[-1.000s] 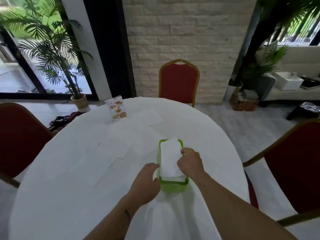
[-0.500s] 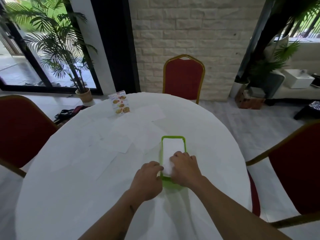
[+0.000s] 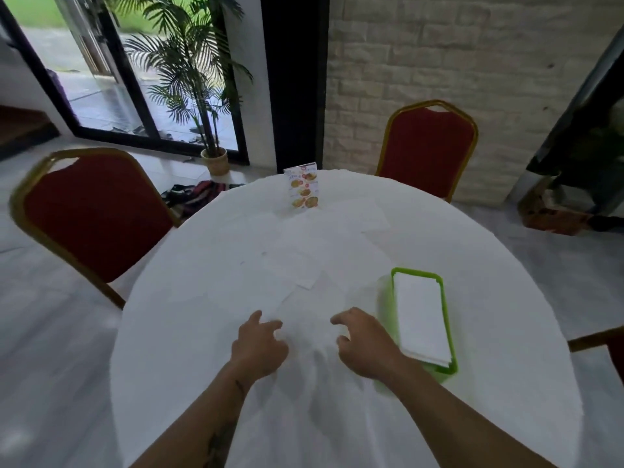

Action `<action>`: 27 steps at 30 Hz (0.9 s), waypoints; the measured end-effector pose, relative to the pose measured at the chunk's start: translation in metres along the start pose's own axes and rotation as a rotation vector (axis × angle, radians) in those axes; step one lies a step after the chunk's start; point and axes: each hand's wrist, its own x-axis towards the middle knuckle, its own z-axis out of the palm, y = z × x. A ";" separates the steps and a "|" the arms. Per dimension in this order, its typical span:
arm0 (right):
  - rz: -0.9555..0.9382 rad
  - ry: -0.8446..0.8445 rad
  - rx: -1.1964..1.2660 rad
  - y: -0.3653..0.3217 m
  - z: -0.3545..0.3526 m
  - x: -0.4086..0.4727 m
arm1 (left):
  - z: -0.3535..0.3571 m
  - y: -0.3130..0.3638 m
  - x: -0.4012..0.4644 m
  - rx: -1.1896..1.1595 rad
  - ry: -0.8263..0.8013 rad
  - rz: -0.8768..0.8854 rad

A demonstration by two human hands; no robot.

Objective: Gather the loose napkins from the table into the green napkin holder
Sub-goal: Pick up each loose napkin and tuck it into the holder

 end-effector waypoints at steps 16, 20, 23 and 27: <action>0.203 -0.094 0.026 -0.031 0.056 -0.003 | -0.006 -0.060 0.030 0.341 0.040 0.261; 0.356 -0.031 0.242 -0.038 0.070 -0.005 | -0.010 -0.069 0.014 0.189 0.007 0.308; 0.545 0.025 0.489 -0.037 0.084 -0.009 | -0.008 -0.078 -0.002 0.051 -0.033 0.393; 0.782 0.104 0.995 -0.042 0.095 -0.016 | -0.002 -0.088 -0.026 -0.109 -0.096 0.472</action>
